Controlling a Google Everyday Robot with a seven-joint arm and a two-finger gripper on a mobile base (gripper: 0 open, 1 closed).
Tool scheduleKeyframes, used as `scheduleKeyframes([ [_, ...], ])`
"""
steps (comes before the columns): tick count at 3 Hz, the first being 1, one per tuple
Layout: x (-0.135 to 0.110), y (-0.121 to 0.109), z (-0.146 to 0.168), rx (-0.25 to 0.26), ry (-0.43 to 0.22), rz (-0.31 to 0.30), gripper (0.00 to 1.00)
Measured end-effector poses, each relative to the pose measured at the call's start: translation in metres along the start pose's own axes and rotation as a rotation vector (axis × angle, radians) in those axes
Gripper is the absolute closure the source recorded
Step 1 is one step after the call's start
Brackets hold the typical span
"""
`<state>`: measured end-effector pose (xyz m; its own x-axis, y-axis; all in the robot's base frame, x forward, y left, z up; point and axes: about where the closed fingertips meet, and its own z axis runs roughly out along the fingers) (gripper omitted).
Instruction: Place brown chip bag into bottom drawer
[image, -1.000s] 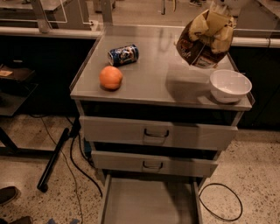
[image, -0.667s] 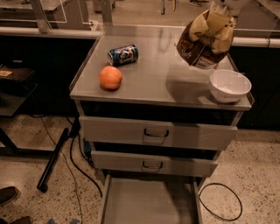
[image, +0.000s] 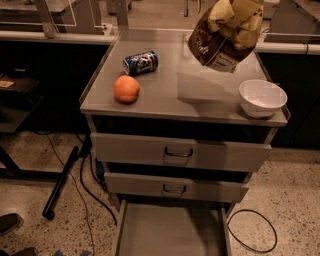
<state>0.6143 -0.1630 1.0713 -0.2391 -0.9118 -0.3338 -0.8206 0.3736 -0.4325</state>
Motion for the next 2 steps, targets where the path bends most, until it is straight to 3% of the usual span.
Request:
scheduleKeyframes([
  [1, -0.0058, 0.0298, -0.0368, -0.041, -0.063, -0.007, 1.0],
  [2, -0.0072, 0.0298, -0.0368, -0.037, -0.069, -0.008, 1.0],
])
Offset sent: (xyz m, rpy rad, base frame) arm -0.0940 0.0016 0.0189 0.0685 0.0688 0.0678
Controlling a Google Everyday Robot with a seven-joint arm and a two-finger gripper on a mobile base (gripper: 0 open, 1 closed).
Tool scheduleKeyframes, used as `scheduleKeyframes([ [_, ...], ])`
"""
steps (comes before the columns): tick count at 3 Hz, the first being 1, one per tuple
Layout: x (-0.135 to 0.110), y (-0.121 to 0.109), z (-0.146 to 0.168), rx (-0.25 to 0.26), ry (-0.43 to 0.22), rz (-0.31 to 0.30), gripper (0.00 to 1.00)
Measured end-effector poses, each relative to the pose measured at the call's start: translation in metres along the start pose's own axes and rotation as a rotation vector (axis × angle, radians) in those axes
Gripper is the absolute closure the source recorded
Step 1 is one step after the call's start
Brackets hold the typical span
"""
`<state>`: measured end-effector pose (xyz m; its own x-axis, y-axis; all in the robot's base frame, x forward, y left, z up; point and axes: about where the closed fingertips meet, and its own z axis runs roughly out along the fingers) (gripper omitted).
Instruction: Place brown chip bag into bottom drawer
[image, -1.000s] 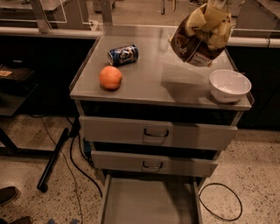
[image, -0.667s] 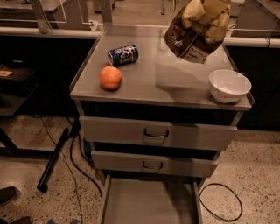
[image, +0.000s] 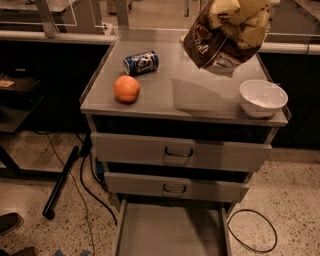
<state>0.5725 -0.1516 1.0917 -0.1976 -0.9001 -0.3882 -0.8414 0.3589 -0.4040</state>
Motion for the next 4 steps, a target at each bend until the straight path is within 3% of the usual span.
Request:
scheduleKeyframes([
  [1, -0.003, 0.001, -0.003, -0.005, -0.022, -0.007, 1.0],
  [2, 0.002, 0.026, -0.024, -0.031, -0.04, -0.007, 1.0],
  [3, 0.015, 0.065, -0.043, -0.062, -0.034, 0.009, 1.0],
  [4, 0.045, 0.116, -0.033, -0.138, 0.027, 0.038, 1.0],
])
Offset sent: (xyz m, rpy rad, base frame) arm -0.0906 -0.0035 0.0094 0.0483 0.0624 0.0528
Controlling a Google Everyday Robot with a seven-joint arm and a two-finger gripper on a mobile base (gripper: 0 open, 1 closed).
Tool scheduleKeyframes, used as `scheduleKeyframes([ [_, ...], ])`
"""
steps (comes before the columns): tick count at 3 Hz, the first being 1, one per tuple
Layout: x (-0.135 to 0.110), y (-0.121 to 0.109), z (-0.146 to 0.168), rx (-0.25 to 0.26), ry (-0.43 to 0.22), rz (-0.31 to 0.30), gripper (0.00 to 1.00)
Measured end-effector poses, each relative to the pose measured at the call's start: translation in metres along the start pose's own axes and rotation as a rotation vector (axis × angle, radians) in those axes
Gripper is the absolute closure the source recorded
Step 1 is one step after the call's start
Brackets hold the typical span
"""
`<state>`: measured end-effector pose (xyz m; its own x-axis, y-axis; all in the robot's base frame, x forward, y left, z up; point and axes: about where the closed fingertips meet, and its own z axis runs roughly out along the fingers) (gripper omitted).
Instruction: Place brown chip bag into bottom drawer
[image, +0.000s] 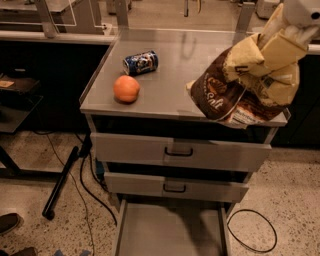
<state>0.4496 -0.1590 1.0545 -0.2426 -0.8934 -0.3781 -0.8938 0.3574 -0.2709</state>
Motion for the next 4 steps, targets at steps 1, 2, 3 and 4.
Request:
scheduleKeyframes([
  [1, 0.0, 0.0, 0.0, 0.001, -0.001, 0.0, 1.0],
  [2, 0.011, 0.029, 0.011, -0.056, 0.012, 0.031, 1.0],
  [3, 0.032, 0.092, 0.025, -0.164, 0.035, 0.1, 1.0],
  [4, 0.049, 0.146, 0.048, -0.285, 0.05, 0.164, 1.0],
])
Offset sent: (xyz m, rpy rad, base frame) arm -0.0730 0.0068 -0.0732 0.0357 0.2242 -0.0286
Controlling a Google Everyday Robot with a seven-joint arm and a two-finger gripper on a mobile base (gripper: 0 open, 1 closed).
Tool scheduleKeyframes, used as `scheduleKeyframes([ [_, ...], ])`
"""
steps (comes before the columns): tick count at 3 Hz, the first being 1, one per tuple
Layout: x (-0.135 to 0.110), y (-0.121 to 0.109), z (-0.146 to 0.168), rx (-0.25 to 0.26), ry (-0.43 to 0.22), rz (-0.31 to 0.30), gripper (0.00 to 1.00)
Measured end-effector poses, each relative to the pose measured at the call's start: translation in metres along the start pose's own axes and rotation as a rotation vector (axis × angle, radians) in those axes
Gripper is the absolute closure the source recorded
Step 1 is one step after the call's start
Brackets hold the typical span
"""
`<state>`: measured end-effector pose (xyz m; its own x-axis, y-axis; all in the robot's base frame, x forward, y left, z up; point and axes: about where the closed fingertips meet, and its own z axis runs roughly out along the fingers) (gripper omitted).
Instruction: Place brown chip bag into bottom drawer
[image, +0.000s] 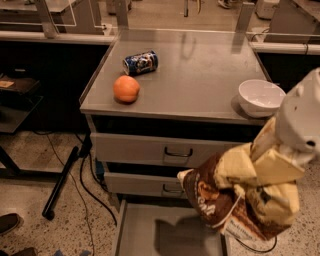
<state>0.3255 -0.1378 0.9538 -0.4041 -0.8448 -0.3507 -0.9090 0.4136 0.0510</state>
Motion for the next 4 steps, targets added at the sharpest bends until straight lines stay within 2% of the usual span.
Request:
scheduleKeyframes([
  [2, 0.002, 0.004, 0.006, -0.009, 0.002, 0.006, 1.0],
  [3, 0.018, 0.011, 0.043, -0.086, -0.015, 0.064, 1.0],
  [4, 0.035, 0.015, 0.103, -0.21, -0.057, 0.144, 1.0],
])
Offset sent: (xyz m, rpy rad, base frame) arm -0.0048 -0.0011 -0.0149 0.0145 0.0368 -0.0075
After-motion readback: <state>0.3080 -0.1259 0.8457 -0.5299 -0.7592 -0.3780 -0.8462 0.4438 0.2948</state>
